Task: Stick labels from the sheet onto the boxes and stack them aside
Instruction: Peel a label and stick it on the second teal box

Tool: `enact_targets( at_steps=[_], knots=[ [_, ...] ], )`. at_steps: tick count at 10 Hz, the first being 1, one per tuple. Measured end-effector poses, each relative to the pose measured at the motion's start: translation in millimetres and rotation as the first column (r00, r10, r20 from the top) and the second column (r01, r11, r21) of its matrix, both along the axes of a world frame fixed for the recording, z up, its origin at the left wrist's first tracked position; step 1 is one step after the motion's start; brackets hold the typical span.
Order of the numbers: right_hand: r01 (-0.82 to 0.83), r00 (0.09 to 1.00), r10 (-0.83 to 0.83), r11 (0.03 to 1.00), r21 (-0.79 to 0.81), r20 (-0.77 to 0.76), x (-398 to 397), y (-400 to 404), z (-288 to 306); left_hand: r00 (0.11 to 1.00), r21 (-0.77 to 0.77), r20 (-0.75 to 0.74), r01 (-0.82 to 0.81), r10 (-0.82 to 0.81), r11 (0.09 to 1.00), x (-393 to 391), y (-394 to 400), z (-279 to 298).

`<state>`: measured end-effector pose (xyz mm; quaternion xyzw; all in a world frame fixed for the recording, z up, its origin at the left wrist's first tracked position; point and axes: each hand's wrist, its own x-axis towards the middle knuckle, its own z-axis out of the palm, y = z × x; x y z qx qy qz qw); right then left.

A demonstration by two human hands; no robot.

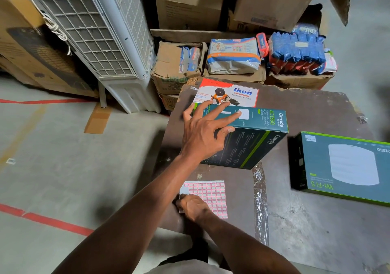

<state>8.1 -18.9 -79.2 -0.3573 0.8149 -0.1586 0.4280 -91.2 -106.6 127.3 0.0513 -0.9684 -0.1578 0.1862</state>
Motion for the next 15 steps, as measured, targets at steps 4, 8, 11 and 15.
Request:
enact_targets(
  at_steps=[4,8,11,15],
  knots=[
    [-0.069,0.98,0.083,0.994,0.079,-0.182,30.9,2.7,-5.2,1.0,0.003,0.008,0.0,0.0,1.0,0.0,0.1,0.7],
    [-0.137,0.954,0.151,0.988,0.07,-0.258,34.9,5.0,-7.6,1.0,0.017,-0.004,-0.004,0.004,1.0,3.2,1.6,0.8],
    [-0.201,0.938,0.217,0.976,0.086,-0.272,33.1,0.6,-5.2,1.0,0.027,0.002,-0.002,0.002,1.0,4.1,2.2,0.3],
    [-0.191,0.942,0.216,0.974,0.119,-0.257,25.0,-5.4,-3.8,1.0,0.012,-0.009,-0.002,0.002,1.0,4.7,2.1,-0.6]
  ],
)
